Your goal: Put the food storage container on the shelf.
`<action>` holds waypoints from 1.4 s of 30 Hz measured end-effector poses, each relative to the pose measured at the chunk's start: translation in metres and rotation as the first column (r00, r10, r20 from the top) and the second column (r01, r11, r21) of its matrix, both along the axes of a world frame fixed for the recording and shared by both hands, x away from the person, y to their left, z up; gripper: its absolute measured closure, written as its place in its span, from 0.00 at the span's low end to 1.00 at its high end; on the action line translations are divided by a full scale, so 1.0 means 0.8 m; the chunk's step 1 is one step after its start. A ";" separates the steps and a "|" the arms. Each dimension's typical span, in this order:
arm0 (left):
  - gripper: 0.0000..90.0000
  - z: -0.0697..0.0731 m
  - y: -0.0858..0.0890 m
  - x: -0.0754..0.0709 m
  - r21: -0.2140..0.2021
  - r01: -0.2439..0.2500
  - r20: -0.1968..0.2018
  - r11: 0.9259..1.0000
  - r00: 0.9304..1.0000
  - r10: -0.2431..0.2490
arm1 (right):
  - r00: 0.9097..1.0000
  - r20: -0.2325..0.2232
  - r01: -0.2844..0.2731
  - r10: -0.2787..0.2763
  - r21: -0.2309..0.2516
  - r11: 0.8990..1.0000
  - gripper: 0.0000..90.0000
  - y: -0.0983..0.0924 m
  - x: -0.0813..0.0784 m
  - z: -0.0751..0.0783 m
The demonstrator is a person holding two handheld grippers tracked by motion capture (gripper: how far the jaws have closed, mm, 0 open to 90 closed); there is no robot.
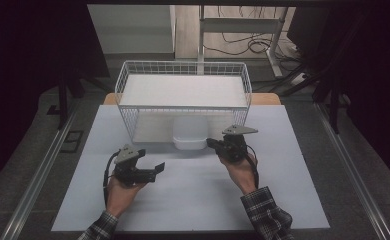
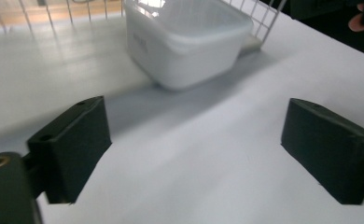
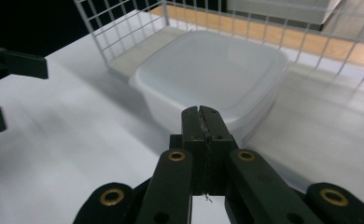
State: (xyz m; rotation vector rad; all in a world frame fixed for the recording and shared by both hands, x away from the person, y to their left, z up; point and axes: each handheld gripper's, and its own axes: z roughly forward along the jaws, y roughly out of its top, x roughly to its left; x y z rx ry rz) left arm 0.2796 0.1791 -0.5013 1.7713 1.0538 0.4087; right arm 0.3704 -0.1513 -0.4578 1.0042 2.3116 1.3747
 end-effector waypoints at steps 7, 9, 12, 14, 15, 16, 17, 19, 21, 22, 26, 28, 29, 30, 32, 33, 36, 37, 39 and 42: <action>0.03 -0.010 0.012 -0.057 0.079 -0.014 0.029 0.997 1.000 0.012 | 0.998 -0.017 -0.065 0.065 -0.035 0.997 0.99 0.017 -0.006 -0.022; 0.02 -0.016 0.015 -0.071 0.092 -0.015 0.034 0.996 0.999 0.012 | 0.997 -0.024 -0.078 0.077 -0.056 0.995 0.99 0.027 -0.005 -0.031; 0.02 -0.021 0.017 -0.087 0.133 -0.015 0.056 0.991 0.998 0.007 | 0.996 -0.032 -0.087 0.085 -0.079 0.993 0.99 0.040 0.000 -0.041; 0.01 -0.020 0.017 -0.091 0.154 -0.018 0.082 0.988 0.997 0.006 | 0.996 -0.035 -0.085 0.082 -0.083 0.993 0.99 0.047 0.006 -0.047; 0.01 -0.019 0.017 -0.092 0.152 -0.014 0.087 0.988 0.996 0.001 | 0.996 -0.037 -0.081 0.078 -0.087 0.993 0.99 0.051 0.008 -0.049; 0.00 -0.021 0.016 -0.090 0.146 -0.002 0.084 0.989 0.996 -0.011 | 0.997 -0.041 -0.077 0.073 -0.098 0.992 0.99 0.056 0.015 -0.053; 0.00 -0.021 0.016 -0.090 0.146 -0.002 0.084 0.989 0.996 -0.011 | 0.997 -0.041 -0.077 0.073 -0.098 0.992 0.99 0.056 0.015 -0.053; 0.00 -0.024 0.015 -0.088 0.145 0.011 0.065 0.989 0.998 -0.021 | 0.997 -0.035 -0.068 0.064 -0.114 0.991 0.99 0.062 0.020 -0.056; 0.00 -0.026 0.014 -0.086 0.135 0.021 0.055 0.991 0.998 -0.029 | 0.998 -0.033 -0.059 0.056 -0.107 0.992 0.99 0.064 0.025 -0.057; 0.00 -0.026 0.013 -0.086 0.135 0.025 0.053 0.990 0.998 -0.032 | 0.998 -0.033 -0.055 0.052 -0.102 0.993 0.99 0.065 0.027 -0.056; 0.00 -0.027 0.014 -0.085 0.127 0.024 0.057 0.992 0.998 -0.032 | 0.999 -0.018 -0.051 0.049 -0.106 0.993 0.99 0.071 0.036 -0.054; 0.00 -0.027 0.016 -0.084 0.117 0.018 0.060 0.993 0.998 -0.025 | 0.999 -0.014 -0.043 0.042 -0.104 0.994 0.99 0.073 0.042 -0.051; 0.00 -0.026 0.018 -0.085 0.109 0.011 0.069 0.994 0.997 -0.018 | 0.999 -0.005 -0.032 0.031 -0.115 0.993 0.99 0.074 0.047 -0.050; 0.01 -0.026 0.018 -0.085 0.109 0.011 0.069 0.994 0.997 -0.018 | 0.999 -0.005 -0.032 0.031 -0.115 0.993 0.99 0.074 0.047 -0.050; 0.02 -0.025 0.019 -0.085 0.100 0.008 0.074 0.995 0.997 -0.016 | 1.000 -0.006 -0.025 0.025 -0.113 0.993 0.99 0.075 0.052 -0.049; 0.02 -0.025 0.020 -0.084 0.098 0.009 0.075 0.995 0.997 -0.017 | 1.000 -0.004 -0.022 0.021 -0.114 0.993 0.99 0.075 0.055 -0.049; 0.02 -0.026 0.019 -0.084 0.091 0.016 0.081 0.996 0.996 -0.024 | 1.000 0.001 -0.016 0.016 -0.115 0.993 0.99 0.077 0.062 -0.050; 0.02 -0.026 0.018 -0.084 0.093 0.018 0.083 0.996 0.996 -0.026 | 1.000 0.003 -0.013 0.014 -0.115 0.993 0.99 0.078 0.065 -0.050; 0.02 -0.026 0.018 -0.084 0.095 0.019 0.085 0.995 0.996 -0.027 | 1.000 0.002 -0.012 0.012 -0.117 0.993 0.99 0.080 0.070 -0.050; 0.02 -0.026 0.018 -0.084 0.099 0.017 0.082 0.995 0.996 -0.025 | 1.000 0.006 -0.006 0.007 -0.120 0.993 0.99 0.083 0.075 -0.051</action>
